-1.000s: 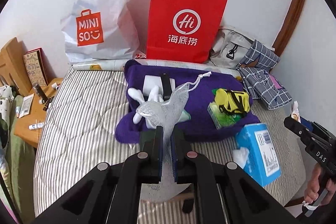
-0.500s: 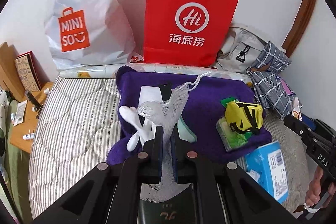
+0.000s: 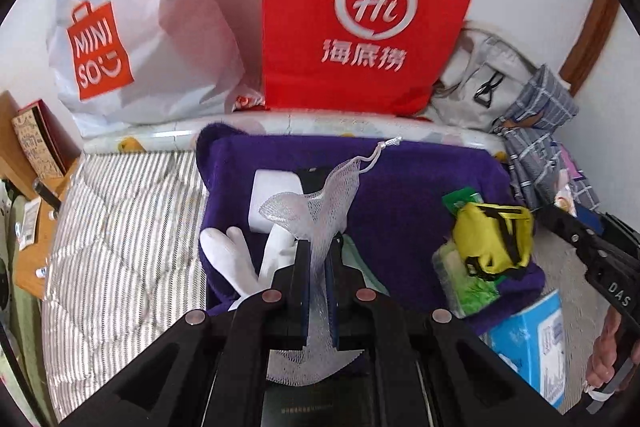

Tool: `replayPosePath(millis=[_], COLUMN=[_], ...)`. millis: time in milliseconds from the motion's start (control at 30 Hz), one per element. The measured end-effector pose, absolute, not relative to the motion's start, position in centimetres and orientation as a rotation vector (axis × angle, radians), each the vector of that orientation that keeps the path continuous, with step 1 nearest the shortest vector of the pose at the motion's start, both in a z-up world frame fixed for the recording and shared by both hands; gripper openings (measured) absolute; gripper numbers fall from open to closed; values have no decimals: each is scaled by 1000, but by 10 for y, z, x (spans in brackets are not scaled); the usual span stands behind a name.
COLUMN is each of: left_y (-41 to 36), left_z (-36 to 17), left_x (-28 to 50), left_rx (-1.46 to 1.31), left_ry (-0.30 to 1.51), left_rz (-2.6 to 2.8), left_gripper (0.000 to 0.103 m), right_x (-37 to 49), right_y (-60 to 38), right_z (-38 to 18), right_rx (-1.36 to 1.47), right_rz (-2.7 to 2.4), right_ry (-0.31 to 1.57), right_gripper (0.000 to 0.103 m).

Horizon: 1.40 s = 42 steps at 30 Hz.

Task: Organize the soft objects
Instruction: 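Lower and release the snack packet and mesh bag onto the purple towel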

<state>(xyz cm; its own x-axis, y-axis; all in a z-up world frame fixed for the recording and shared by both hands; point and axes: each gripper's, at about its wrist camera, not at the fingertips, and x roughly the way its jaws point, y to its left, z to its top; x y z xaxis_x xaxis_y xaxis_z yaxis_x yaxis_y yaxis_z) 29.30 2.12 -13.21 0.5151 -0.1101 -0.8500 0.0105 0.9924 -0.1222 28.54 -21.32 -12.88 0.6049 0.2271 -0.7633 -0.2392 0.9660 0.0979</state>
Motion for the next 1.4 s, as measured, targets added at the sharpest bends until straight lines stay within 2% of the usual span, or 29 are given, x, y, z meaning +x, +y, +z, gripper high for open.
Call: replayPosePath(millis=[500, 600, 633, 700, 800, 833, 867, 1067, 1200, 1267, 1400], left_y=[18, 16, 16, 16, 14, 13, 13, 16, 21, 23, 27], left_z=[-167, -169, -169, -168, -166, -165, -163, -152, -145, -142, -135], left_x=[325, 328, 329, 330, 331, 330, 329, 318, 309, 304, 292], left_rx=[-123, -130, -132, -135, -133, -128, -120, -125, -137, -140, -144], left_ry=[1098, 1105, 1106, 1107, 1110, 1106, 1099, 1088, 1079, 1082, 1074], left_rz=[-87, -103, -104, -105, -129, -127, -121, -115, -112, -110, -112], left_gripper=[8, 14, 19, 28, 47, 57, 61, 72, 75, 81, 81], right_x=[329, 333, 333, 334, 331, 330, 329, 312, 287, 275, 249], right_y=[-204, -202, -202, -204, -204, -204, -204, -207, -208, -209, -211], right_z=[-170, -175, -176, -176, -172, -171, -169, -155, -148, -146, -139], right_rx=[2, -10, -11, -1, 2, -4, -12, 12, 31, 37, 43], right_rz=[288, 278, 278, 281, 294, 291, 283, 273, 282, 286, 282], right_ry=[991, 1004, 1006, 1006, 993, 990, 984, 966, 947, 946, 929], right_gripper=[38, 40, 43, 58, 69, 73, 77, 77, 77, 77, 77])
